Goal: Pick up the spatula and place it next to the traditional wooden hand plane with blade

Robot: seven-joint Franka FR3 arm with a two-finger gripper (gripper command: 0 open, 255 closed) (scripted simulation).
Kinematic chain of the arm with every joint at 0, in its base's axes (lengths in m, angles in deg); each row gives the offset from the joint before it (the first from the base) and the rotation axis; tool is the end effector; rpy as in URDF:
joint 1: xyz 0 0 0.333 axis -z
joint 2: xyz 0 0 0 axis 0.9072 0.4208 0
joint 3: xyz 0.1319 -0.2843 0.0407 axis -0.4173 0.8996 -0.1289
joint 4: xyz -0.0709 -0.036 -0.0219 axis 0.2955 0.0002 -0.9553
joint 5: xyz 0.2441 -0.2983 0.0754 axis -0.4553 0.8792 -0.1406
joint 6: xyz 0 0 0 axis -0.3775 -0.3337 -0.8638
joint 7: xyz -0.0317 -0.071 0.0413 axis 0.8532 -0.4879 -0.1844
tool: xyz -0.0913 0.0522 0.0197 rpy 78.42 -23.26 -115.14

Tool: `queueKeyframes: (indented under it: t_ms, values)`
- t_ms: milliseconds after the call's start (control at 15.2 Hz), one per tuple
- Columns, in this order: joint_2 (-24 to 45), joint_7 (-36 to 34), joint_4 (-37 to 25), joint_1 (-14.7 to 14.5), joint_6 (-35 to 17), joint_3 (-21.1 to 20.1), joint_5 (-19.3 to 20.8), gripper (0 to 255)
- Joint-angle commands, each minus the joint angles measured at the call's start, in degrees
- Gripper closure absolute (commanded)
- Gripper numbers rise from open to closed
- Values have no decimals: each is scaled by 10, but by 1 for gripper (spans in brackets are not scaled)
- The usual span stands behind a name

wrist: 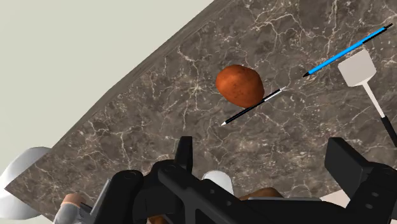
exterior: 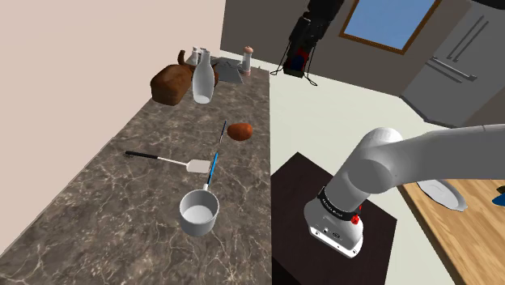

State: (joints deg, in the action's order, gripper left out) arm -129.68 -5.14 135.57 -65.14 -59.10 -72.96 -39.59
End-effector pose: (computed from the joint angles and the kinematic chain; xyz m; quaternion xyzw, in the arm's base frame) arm 0.3083 -0.0191 0.6297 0.9949 -0.0114 0.0942 0.0337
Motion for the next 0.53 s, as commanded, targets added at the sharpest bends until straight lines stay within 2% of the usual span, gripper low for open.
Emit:
queueKeyframes:
  t_ms: [0, 462]
  values:
    - [0, 0, 0, 0, 0, 0, 0, 0]
    - [84, 9, 38, -35, -108, -20, -18, 0]
